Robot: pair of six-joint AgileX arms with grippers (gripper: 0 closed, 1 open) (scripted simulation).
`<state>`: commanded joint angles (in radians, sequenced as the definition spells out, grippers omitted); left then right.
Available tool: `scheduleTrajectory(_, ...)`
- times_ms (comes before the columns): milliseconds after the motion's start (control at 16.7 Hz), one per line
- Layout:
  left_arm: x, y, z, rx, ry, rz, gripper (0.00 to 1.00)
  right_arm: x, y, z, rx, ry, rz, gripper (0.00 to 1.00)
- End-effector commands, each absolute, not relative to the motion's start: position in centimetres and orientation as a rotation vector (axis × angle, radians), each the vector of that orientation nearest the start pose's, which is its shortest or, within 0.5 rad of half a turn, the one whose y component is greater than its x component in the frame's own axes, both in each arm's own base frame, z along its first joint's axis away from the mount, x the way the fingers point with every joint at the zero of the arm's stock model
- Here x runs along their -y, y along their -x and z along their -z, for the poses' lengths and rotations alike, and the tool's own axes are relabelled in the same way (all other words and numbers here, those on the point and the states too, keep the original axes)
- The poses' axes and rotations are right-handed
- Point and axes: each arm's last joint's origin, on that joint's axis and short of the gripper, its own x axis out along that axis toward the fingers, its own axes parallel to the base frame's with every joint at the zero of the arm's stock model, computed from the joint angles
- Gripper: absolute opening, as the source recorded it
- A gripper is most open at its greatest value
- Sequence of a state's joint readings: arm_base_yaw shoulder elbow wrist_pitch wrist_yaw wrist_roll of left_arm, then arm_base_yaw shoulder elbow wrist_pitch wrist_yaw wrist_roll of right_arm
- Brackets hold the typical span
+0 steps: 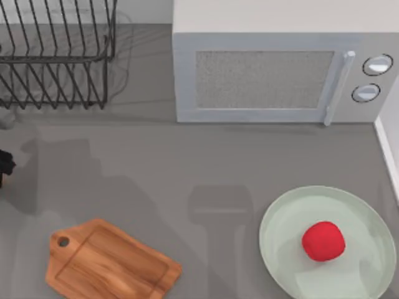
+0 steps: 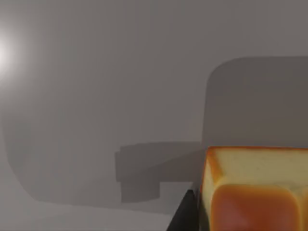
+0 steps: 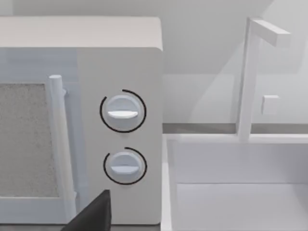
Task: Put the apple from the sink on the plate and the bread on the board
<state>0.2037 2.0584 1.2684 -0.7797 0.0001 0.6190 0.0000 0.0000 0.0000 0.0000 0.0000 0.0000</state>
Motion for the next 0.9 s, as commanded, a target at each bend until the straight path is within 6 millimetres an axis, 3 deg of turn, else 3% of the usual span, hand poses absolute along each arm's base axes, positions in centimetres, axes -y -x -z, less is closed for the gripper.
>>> scheduleTrajectory(300,-7.6,-35.9,-12.5,-1.52,-0.312,0.315,0.0,0.1,-10.6,-16.0,0.0,0.0,0.0,1.0)
scheduleTrajectory(780,-7.5,-35.8,-20.4,-1.533,-0.31,0.322,0.0,0.1,-10.6,-16.0,0.0,0.0,0.0,1.0)
scheduleTrajectory(900,-7.5,-35.7,-21.4,-1.525,-0.312,0.319,0.0,0.1,-10.6,-16.0,0.0,0.0,0.0,1.0)
